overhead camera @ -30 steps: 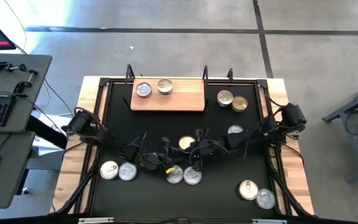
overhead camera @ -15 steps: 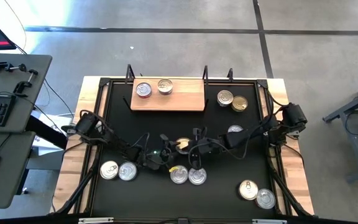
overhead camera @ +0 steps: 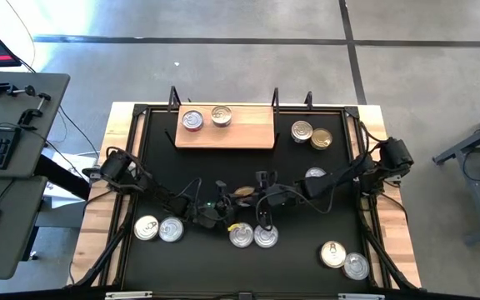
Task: Stack canned seafood by type on shelf
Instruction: Put the green tuna can on the shelf
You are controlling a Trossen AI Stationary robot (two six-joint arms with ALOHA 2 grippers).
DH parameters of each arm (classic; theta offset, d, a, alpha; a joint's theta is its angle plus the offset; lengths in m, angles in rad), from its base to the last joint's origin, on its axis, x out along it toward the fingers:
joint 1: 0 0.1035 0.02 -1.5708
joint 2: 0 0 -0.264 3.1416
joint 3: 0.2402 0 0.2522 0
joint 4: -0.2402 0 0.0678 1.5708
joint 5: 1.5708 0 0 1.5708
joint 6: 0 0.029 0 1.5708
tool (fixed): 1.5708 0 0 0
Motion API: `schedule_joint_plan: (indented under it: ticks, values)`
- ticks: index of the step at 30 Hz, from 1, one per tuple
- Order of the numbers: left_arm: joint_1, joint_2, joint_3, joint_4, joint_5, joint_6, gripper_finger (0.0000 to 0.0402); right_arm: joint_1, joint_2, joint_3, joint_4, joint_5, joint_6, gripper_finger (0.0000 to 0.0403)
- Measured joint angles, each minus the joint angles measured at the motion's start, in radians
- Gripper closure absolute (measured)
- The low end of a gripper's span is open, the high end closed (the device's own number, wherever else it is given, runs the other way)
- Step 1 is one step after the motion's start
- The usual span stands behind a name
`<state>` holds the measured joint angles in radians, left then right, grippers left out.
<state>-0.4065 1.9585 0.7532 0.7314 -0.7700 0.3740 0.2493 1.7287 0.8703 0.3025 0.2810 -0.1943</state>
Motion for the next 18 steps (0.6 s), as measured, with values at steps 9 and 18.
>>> schedule_joint_plan:
  ticks: [9, 18]
  values:
    - [-0.027, -0.114, 0.001, -0.202, -0.048, -0.139, 0.0284, 0.012, -0.095, 0.002, -0.11, 0.008, -0.15, 0.0196]
    - [0.016, -0.283, 0.06, -0.374, -0.159, -0.033, 0.028, 0.183, -0.243, 0.002, -0.54, 0.245, 0.09, 0.0171]
